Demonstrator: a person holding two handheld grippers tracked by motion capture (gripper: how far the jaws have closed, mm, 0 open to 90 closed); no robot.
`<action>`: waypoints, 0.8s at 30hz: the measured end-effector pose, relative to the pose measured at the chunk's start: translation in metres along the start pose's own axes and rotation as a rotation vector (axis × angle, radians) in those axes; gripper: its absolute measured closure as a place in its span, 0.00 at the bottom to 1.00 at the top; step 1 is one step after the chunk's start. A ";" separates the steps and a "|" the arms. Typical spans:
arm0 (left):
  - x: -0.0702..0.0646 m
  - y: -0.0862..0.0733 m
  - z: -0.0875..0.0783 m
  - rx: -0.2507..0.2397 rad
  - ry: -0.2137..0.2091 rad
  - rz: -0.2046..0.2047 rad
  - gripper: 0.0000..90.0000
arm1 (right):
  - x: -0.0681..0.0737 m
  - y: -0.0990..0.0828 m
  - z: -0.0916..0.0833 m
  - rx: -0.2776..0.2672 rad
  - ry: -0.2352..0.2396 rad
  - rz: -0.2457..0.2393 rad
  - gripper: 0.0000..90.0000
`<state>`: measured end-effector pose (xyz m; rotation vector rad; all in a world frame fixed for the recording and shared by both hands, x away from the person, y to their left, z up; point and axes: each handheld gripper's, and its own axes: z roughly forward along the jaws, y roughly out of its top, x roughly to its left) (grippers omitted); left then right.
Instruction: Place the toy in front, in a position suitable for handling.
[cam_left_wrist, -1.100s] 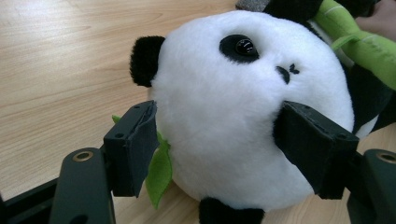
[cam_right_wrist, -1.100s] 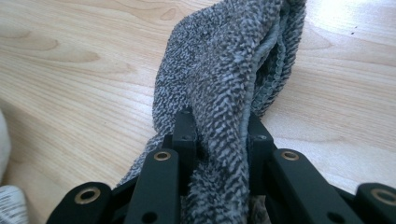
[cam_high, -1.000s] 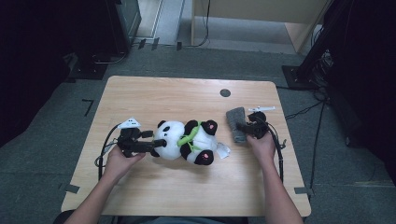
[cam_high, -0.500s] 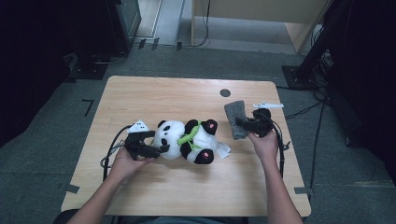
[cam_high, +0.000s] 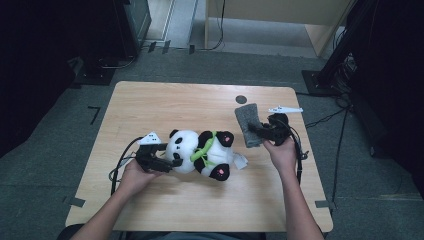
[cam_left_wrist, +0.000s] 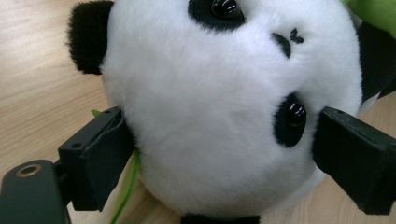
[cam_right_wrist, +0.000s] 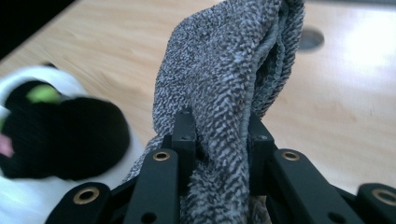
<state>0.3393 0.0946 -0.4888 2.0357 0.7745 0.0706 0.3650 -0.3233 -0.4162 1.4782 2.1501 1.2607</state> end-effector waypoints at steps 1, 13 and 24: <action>-0.002 0.000 0.000 0.001 0.007 0.010 0.15 | 0.005 0.004 -0.003 -0.012 0.006 -0.012 0.81; -0.009 0.001 -0.004 0.001 0.048 0.013 0.26 | 0.081 0.041 -0.001 0.007 0.141 -0.128 0.81; -0.009 0.004 -0.004 0.016 0.057 0.001 0.27 | 0.141 0.062 0.059 0.159 0.238 -0.196 0.80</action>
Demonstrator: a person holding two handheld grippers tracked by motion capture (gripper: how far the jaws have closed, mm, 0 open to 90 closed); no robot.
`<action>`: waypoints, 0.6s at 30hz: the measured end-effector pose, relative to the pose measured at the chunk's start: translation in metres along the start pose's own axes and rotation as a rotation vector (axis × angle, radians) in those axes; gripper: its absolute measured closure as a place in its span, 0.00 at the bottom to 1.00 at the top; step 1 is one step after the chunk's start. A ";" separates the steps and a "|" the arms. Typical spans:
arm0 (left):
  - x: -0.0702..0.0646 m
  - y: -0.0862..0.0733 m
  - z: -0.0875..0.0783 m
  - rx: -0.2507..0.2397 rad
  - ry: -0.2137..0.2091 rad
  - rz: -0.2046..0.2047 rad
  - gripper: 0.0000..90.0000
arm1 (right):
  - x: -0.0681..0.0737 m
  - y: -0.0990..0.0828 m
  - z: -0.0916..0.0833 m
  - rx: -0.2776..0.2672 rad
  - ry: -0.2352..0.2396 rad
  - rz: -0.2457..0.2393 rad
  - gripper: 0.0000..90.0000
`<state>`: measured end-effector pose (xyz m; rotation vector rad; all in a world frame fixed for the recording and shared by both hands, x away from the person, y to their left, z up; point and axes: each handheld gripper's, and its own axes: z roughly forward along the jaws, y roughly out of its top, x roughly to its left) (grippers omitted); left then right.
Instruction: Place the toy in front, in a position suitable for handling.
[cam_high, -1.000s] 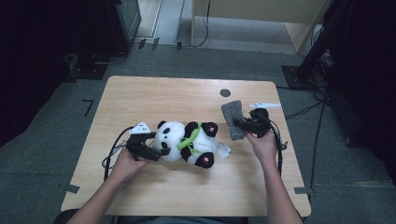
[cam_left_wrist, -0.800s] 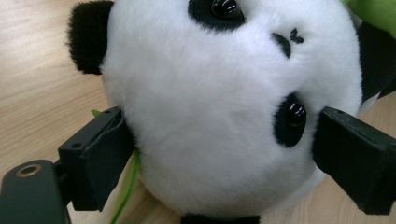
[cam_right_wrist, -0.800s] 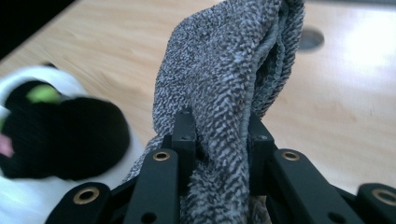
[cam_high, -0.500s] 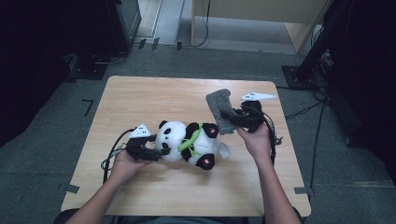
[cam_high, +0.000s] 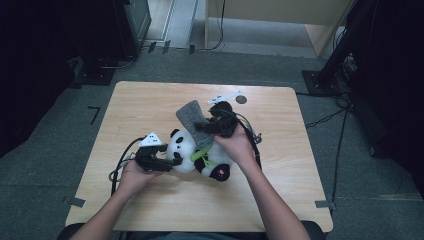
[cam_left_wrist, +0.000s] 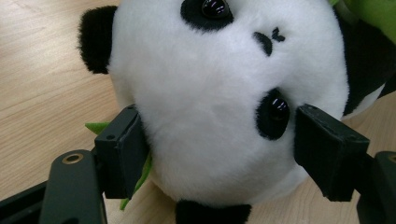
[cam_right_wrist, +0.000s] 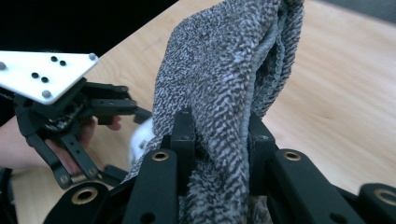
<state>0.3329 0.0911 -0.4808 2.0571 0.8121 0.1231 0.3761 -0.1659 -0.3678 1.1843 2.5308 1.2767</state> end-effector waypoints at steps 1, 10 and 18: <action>0.000 0.000 0.000 0.000 0.000 -0.001 0.27 | 0.004 0.003 0.009 0.019 0.000 -0.005 0.80; -0.001 0.001 -0.001 0.011 0.012 -0.007 0.30 | 0.024 0.009 0.057 0.134 0.076 0.007 0.80; 0.003 0.002 0.002 -0.004 0.003 -0.039 0.38 | 0.010 0.005 0.067 0.171 0.034 0.027 0.80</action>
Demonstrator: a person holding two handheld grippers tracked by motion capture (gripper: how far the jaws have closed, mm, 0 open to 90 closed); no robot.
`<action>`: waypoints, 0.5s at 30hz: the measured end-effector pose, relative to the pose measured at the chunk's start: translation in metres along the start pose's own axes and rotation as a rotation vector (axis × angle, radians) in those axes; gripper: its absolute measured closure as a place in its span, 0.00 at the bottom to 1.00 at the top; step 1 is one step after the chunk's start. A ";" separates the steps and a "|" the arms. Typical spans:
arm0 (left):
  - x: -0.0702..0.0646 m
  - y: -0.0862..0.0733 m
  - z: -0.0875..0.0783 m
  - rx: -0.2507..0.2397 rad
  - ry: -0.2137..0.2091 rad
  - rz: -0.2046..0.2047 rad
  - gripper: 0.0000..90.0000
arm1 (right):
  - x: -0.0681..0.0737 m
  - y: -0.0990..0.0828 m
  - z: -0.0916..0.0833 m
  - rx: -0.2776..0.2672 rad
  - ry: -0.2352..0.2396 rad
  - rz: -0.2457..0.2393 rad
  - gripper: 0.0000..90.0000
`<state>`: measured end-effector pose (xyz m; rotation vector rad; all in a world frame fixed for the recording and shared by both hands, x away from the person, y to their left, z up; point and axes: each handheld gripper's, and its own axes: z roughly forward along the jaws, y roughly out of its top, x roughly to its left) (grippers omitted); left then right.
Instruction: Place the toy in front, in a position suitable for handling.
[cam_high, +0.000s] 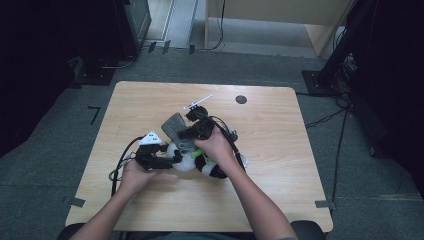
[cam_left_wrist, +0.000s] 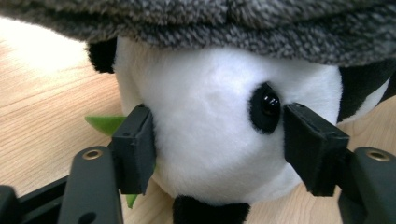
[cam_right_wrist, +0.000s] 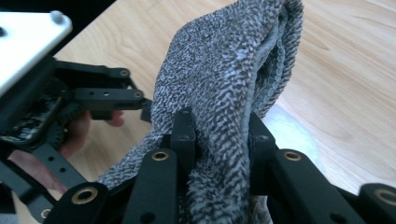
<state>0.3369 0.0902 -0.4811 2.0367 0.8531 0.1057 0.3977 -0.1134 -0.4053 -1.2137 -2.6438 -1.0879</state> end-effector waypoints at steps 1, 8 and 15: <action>0.000 0.000 0.001 0.000 0.001 0.000 0.38 | -0.002 0.000 -0.001 -0.002 -0.002 0.003 0.80; 0.000 0.002 0.001 0.009 0.004 -0.008 0.42 | -0.010 -0.002 -0.009 0.012 -0.058 0.007 0.80; 0.001 0.003 0.002 0.011 0.004 -0.024 0.44 | -0.028 -0.005 -0.020 0.061 -0.126 0.007 0.81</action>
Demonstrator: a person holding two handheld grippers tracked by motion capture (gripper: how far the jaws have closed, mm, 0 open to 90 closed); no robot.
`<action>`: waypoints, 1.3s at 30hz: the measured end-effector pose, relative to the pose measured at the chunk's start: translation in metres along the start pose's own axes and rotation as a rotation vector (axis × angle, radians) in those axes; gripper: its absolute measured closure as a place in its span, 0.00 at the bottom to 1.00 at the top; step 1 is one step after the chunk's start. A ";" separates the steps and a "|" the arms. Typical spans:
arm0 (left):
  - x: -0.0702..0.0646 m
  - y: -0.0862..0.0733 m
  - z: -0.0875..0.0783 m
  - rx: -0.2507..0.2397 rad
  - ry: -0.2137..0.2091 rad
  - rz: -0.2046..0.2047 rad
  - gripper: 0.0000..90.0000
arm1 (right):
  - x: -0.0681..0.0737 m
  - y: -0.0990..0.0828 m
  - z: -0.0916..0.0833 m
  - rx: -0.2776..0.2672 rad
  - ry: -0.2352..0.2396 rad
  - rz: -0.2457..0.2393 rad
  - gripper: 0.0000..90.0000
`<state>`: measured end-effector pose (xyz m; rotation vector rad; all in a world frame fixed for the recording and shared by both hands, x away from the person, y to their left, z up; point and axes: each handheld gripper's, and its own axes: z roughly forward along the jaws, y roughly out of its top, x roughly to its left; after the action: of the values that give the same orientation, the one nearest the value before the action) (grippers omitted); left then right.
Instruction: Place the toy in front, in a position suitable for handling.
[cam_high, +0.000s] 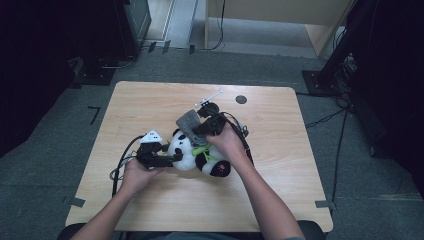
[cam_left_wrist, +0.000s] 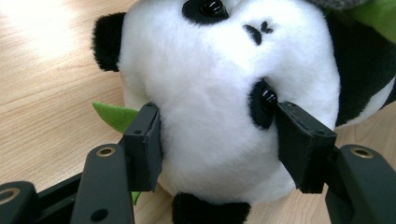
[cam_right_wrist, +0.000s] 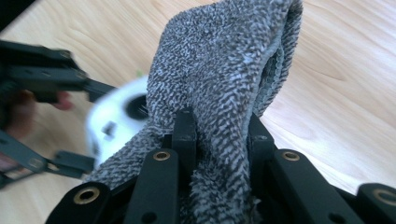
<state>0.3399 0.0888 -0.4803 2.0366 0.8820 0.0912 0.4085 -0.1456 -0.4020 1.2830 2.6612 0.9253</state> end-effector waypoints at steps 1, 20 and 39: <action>0.000 0.000 0.000 0.000 -0.001 -0.003 0.44 | -0.003 -0.001 -0.001 0.007 -0.015 0.001 0.81; 0.002 0.000 0.000 -0.009 -0.014 -0.008 0.44 | -0.032 0.005 -0.028 -0.016 -0.222 0.007 0.83; 0.001 0.000 -0.001 -0.011 -0.006 -0.001 0.41 | 0.030 0.015 0.000 -0.066 0.156 -0.006 0.83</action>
<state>0.3405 0.0900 -0.4796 2.0252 0.8774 0.0886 0.3992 -0.1165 -0.3871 1.2360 2.7204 1.1475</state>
